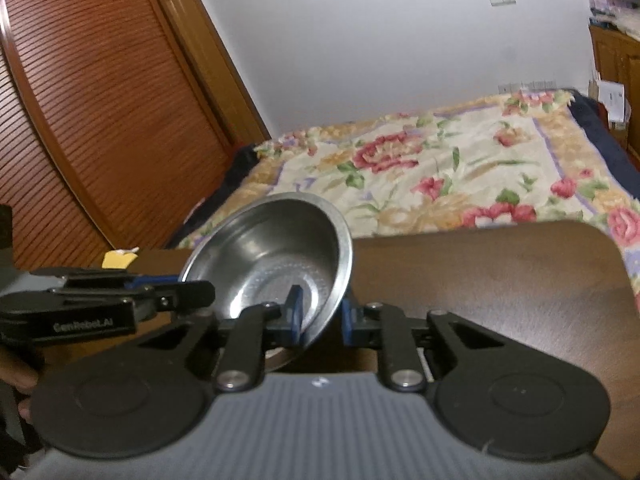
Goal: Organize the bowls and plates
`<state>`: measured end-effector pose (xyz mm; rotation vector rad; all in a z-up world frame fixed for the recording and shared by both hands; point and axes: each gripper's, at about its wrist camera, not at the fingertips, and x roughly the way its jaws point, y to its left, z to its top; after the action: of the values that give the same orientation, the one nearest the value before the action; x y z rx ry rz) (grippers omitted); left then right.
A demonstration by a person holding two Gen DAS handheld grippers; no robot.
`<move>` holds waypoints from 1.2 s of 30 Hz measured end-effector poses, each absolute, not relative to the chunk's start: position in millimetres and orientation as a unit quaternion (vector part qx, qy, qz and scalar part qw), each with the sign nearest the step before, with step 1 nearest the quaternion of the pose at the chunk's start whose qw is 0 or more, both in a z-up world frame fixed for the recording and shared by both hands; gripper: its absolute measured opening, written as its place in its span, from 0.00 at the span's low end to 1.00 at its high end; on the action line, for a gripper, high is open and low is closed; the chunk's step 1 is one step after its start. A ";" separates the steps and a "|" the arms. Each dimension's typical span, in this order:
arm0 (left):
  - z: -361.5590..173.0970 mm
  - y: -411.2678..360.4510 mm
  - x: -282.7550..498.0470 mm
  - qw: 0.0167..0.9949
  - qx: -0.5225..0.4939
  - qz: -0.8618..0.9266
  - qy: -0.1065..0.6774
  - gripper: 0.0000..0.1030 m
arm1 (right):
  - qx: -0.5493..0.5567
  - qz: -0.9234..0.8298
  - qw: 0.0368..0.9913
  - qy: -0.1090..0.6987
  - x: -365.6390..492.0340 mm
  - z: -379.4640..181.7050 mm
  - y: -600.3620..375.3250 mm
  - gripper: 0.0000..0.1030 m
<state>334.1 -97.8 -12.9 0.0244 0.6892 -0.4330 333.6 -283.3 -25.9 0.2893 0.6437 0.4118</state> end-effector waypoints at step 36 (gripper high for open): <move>81.4 -72.6 219.2 0.946 0.019 -0.238 0.220 0.22 | 0.107 0.194 0.953 0.207 245.2 65.7 -277.7 0.20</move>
<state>219.2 -72.6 81.4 0.0382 0.4490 -0.4841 245.2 -277.7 65.7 0.2184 0.4201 0.3938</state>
